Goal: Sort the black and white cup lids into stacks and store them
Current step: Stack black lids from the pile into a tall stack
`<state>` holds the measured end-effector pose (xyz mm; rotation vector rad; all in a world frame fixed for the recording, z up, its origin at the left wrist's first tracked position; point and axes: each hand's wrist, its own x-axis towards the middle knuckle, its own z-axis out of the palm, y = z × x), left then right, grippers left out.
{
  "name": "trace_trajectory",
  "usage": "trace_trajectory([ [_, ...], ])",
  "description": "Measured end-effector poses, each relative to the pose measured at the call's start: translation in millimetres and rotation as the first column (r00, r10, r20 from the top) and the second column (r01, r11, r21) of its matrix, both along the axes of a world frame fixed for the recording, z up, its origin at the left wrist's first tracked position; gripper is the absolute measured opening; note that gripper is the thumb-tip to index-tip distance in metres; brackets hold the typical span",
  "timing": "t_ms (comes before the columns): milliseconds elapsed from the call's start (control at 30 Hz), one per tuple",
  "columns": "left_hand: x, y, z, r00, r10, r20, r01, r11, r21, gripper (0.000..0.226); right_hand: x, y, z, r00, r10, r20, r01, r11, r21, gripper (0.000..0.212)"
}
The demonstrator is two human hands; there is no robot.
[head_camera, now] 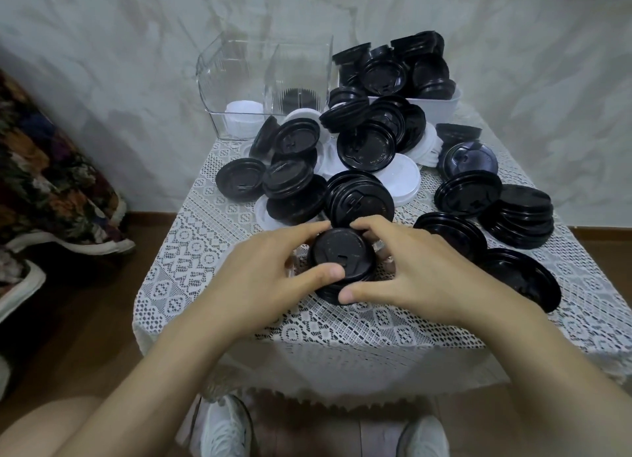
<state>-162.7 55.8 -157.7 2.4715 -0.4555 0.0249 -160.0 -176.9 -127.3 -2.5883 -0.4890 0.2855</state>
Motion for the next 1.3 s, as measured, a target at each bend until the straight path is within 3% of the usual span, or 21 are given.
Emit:
trace_trajectory([
  [300,1.3,1.3,1.9,0.999,-0.052,0.012,0.052,0.999,-0.011,0.085,5.0,-14.8,-8.8,0.999,0.021,-0.025,-0.018,0.992,0.128,0.073],
  [1000,8.9,-1.8,-3.3,0.998,-0.067,0.02,0.063,0.983,0.17,0.091,0.1,-9.3,-22.5,0.998,-0.026,-0.051,0.03,0.996,0.08,0.076],
  [1133,7.8,-0.5,0.3,0.999,-0.049,0.008,0.048,0.997,0.059,0.087,-9.0,-5.2,-15.7,0.999,0.027,0.02,-0.027,1.0,0.008,0.077],
  [1233,12.0,2.6,10.5,0.993,0.104,0.058,-0.095,0.985,-0.144,0.066,-11.3,-4.6,-12.5,1.0,0.022,0.018,-0.023,0.999,0.027,0.082],
  [1300,25.7,9.2,16.1,0.957,0.247,0.155,-0.218,0.959,-0.18,0.047,-12.4,-3.8,-11.1,1.0,0.012,-0.002,-0.012,0.999,0.049,0.088],
])
